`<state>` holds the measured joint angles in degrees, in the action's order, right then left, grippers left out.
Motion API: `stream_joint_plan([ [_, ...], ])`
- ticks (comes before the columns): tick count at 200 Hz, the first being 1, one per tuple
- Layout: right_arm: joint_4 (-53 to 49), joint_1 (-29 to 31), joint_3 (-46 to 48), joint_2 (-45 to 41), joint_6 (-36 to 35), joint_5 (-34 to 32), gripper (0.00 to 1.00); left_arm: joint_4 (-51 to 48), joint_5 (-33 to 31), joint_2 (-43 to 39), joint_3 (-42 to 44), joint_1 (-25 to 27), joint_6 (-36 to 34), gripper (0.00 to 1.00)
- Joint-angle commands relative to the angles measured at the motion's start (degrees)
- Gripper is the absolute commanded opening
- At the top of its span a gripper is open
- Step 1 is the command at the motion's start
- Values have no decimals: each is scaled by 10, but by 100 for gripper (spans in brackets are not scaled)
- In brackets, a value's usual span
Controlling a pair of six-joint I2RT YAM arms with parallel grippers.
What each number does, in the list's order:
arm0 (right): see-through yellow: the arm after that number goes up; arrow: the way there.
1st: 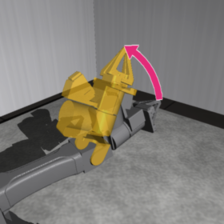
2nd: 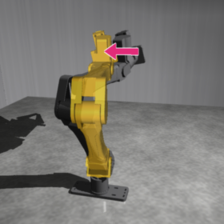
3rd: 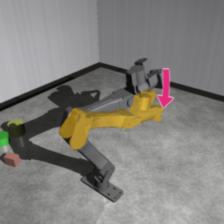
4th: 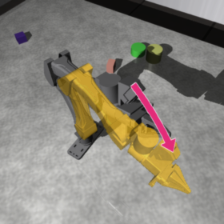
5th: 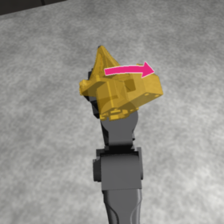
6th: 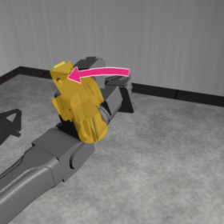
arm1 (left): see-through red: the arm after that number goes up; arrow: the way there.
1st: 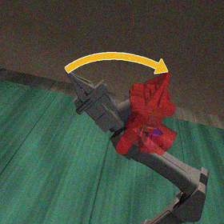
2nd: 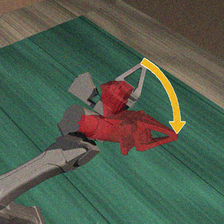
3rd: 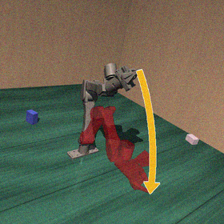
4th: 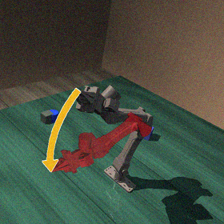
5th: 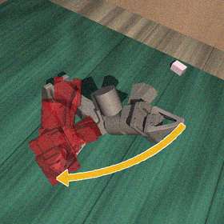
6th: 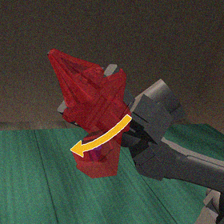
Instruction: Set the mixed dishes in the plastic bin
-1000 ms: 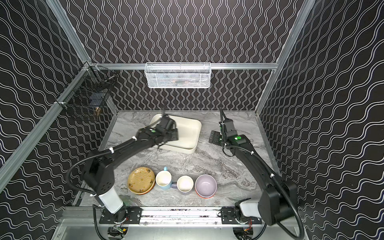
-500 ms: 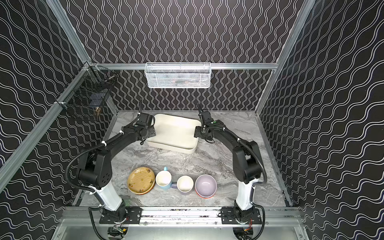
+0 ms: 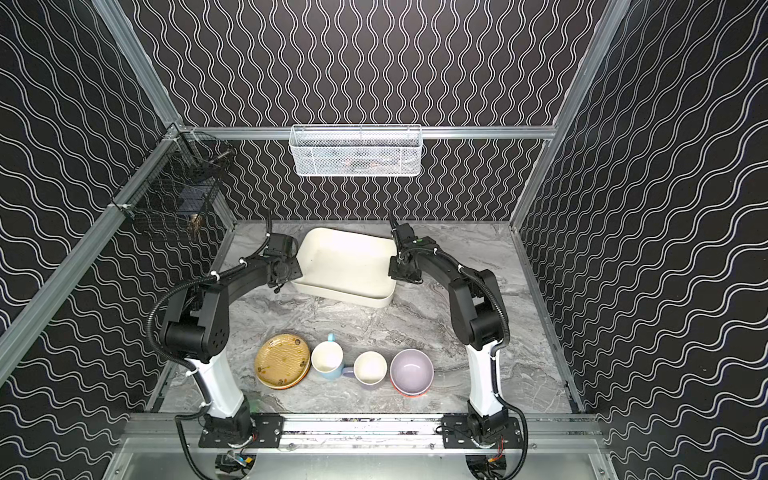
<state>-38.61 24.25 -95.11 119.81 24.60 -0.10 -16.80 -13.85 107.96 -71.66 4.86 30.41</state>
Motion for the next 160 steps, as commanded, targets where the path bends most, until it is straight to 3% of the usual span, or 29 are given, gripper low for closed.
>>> stream_joint_plan([
  [1,-20,-15,5,-10,-10,-8,32,48,71,-1,7,-1,21,64],
  [27,-22,-38,24,-26,-22,-6,30,75,125,-12,36,4,41,58],
  [107,-18,-72,82,-75,-33,-21,33,74,120,-55,104,68,58,54],
  [122,-19,-72,88,-83,-35,-31,37,70,114,-63,116,75,61,55],
  [137,-10,-72,103,-103,-41,-34,48,66,118,-73,124,76,63,57],
  [160,-5,-72,113,-153,-45,-45,57,61,97,-106,132,86,67,64],
])
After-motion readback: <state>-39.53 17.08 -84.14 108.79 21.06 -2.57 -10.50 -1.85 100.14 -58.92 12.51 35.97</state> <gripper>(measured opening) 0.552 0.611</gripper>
